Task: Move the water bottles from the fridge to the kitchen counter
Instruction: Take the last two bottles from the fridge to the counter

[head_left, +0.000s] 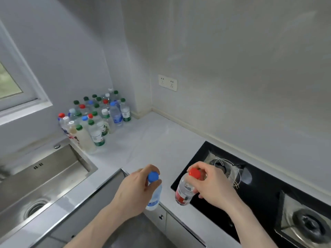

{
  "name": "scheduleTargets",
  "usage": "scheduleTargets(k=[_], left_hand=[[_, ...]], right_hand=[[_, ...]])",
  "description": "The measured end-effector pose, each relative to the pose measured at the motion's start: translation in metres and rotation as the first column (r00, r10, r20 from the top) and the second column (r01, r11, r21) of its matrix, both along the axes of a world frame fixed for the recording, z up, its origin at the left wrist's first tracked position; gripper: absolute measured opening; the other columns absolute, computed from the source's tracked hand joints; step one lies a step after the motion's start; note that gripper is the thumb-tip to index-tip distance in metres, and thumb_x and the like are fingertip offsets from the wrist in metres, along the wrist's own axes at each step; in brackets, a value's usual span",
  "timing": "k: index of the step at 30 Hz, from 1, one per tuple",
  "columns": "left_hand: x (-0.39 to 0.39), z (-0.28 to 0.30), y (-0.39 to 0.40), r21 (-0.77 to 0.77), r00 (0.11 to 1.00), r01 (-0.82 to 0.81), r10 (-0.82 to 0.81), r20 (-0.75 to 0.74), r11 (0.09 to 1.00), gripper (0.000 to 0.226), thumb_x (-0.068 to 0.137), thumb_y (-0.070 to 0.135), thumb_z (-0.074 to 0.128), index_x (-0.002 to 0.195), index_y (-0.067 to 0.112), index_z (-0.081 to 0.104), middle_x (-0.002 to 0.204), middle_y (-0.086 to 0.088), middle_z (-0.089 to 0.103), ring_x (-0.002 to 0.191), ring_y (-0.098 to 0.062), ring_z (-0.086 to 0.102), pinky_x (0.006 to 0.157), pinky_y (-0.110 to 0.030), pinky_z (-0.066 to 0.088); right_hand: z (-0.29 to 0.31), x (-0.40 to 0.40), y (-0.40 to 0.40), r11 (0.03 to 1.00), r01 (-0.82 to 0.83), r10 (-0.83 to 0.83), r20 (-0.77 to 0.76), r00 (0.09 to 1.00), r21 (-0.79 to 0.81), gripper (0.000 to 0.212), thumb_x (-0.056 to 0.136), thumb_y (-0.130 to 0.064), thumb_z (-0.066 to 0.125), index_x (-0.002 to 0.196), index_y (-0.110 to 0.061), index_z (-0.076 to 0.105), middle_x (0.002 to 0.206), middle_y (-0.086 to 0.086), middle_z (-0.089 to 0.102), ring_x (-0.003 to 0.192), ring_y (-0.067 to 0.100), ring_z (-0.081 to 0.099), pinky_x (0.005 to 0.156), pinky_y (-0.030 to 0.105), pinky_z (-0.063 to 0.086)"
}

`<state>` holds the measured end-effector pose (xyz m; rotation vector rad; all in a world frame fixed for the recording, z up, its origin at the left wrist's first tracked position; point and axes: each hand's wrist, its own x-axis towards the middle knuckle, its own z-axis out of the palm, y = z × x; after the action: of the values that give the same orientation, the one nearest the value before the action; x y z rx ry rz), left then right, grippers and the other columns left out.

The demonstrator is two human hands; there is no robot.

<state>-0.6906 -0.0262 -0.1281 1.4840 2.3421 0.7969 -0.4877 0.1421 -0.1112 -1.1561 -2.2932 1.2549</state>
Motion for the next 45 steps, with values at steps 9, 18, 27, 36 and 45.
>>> scheduleTargets(k=[9, 18, 27, 36, 45], left_hand=[[-0.035, 0.008, 0.033, 0.035, 0.991, -0.134, 0.134, -0.002, 0.99, 0.008, 0.095, 0.049, 0.053, 0.1, 0.045, 0.048, 0.07, 0.01, 0.055, 0.069, -0.007, 0.052, 0.055, -0.019, 0.037], [-0.065, 0.009, 0.055, 0.045, 0.976, -0.22, 0.219, 0.017, 0.975, 0.008, 0.1, 0.043, 0.057, 0.1, 0.044, 0.048, 0.065, 0.01, 0.05, 0.063, -0.008, 0.047, 0.055, -0.019, 0.034], [-0.125, 0.001, 0.068, 0.012, 0.955, -0.294, 0.294, -0.025, 0.956, 0.01, 0.098, 0.05, 0.056, 0.102, 0.046, 0.048, 0.065, 0.01, 0.052, 0.066, -0.001, 0.051, 0.052, -0.017, 0.038], [-0.231, -0.006, 0.089, -0.058, 0.964, -0.262, 0.259, -0.059, 0.963, 0.013, 0.099, 0.054, 0.054, 0.103, 0.043, 0.048, 0.064, 0.012, 0.053, 0.061, -0.005, 0.05, 0.052, -0.017, 0.032], [-0.35, -0.016, 0.113, -0.154, 0.964, -0.238, 0.213, -0.158, 0.959, 0.019, 0.098, 0.057, 0.051, 0.107, 0.041, 0.046, 0.067, 0.009, 0.056, 0.062, -0.006, 0.05, 0.05, -0.024, 0.031]], right_hand=[[0.002, -0.057, 0.055, 0.985, -0.172, 0.172, -0.03, 0.985, 0.006, 0.013, 0.083, -0.043, 0.074, 0.095, -0.04, 0.071, 0.078, -0.014, 0.072, 0.06, 0.01, 0.073, 0.069, 0.039, 0.065], [-0.01, -0.105, 0.097, 0.966, -0.249, 0.248, 0.02, 0.968, 0.073, 0.013, 0.083, -0.047, 0.078, 0.092, -0.042, 0.071, 0.082, -0.025, 0.069, 0.069, 0.005, 0.067, 0.065, 0.021, 0.056], [-0.019, -0.172, 0.121, 0.953, -0.303, 0.303, -0.003, 0.953, 0.009, 0.018, 0.08, -0.051, 0.075, 0.096, -0.045, 0.07, 0.086, -0.026, 0.068, 0.071, 0.008, 0.072, 0.069, 0.034, 0.064], [-0.026, -0.268, 0.13, 0.956, -0.293, 0.293, 0.026, 0.956, 0.013, 0.018, 0.078, -0.054, 0.074, 0.095, -0.05, 0.069, 0.093, -0.032, 0.066, 0.072, 0.008, 0.073, 0.068, 0.033, 0.064], [-0.028, -0.373, 0.136, 0.97, -0.241, 0.24, 0.047, 0.97, 0.016, 0.017, 0.079, -0.045, 0.076, 0.096, -0.047, 0.071, 0.087, -0.023, 0.067, 0.071, 0.011, 0.071, 0.067, 0.03, 0.059]])
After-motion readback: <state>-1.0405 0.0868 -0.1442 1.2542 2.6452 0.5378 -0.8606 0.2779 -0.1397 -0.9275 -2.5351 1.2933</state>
